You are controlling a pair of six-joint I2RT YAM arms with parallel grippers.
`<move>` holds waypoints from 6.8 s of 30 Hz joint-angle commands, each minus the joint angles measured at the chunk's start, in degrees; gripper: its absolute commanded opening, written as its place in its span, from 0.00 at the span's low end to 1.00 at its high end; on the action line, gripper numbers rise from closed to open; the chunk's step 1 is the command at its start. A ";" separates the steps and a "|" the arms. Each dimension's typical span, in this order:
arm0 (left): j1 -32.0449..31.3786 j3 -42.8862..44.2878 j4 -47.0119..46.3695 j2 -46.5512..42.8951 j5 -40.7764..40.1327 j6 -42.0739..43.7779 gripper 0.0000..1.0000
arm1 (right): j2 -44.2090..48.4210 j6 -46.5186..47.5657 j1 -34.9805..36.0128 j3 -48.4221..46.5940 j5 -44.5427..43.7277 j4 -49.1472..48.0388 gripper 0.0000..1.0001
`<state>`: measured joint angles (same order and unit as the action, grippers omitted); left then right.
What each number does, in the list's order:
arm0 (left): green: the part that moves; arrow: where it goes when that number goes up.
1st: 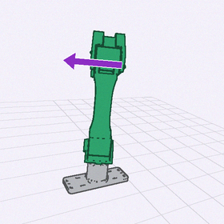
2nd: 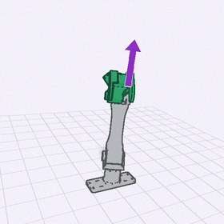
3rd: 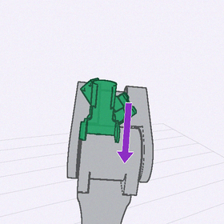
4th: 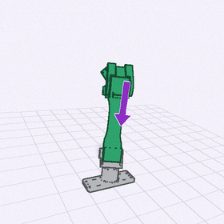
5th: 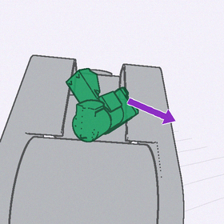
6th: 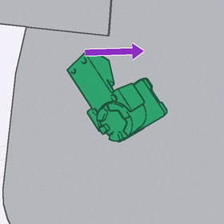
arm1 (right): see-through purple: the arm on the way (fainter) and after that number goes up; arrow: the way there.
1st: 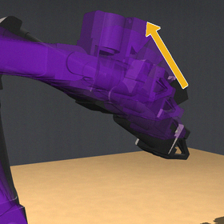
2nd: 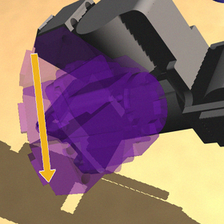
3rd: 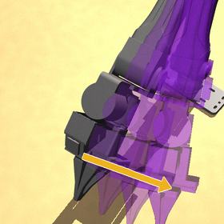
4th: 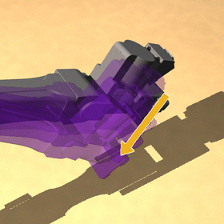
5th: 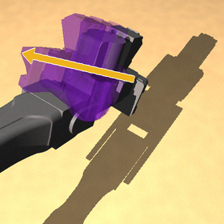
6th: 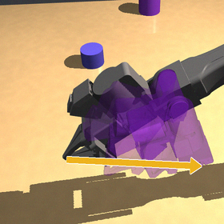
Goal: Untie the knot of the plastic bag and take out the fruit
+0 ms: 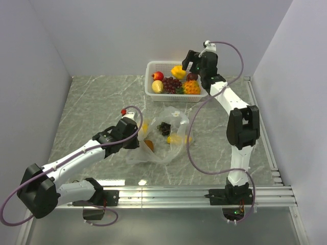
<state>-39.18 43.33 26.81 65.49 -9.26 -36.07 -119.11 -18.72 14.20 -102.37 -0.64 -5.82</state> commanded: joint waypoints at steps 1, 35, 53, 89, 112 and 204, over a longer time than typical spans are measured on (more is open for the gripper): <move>0.07 -0.26 -1.85 -1.86 0.56 -0.22 0.01 | 8.79 2.19 -0.22 1.38 2.66 -1.21 0.96; 0.07 -0.44 3.60 -5.02 -1.64 -3.12 0.01 | 37.39 2.91 45.48 45.59 -8.73 9.43 0.35; 0.07 -1.76 2.90 -4.50 0.38 -2.42 0.01 | 19.98 -6.50 44.16 46.12 -5.95 -2.70 0.76; 0.07 3.34 5.80 -3.27 -4.54 2.94 0.01 | 54.33 9.66 44.69 52.54 0.45 0.98 0.00; 1.82 0.35 2.37 -4.41 -1.56 5.23 0.01 | 30.98 2.81 8.93 20.91 -5.43 -1.47 0.00; 6.92 -0.53 -0.26 -4.85 6.36 5.05 0.01 | 34.98 22.42 36.96 36.53 12.67 22.37 0.00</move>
<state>-32.53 42.44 27.66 60.55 -3.66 -31.09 -91.13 6.33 51.22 -66.98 0.80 27.07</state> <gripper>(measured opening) 0.021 0.539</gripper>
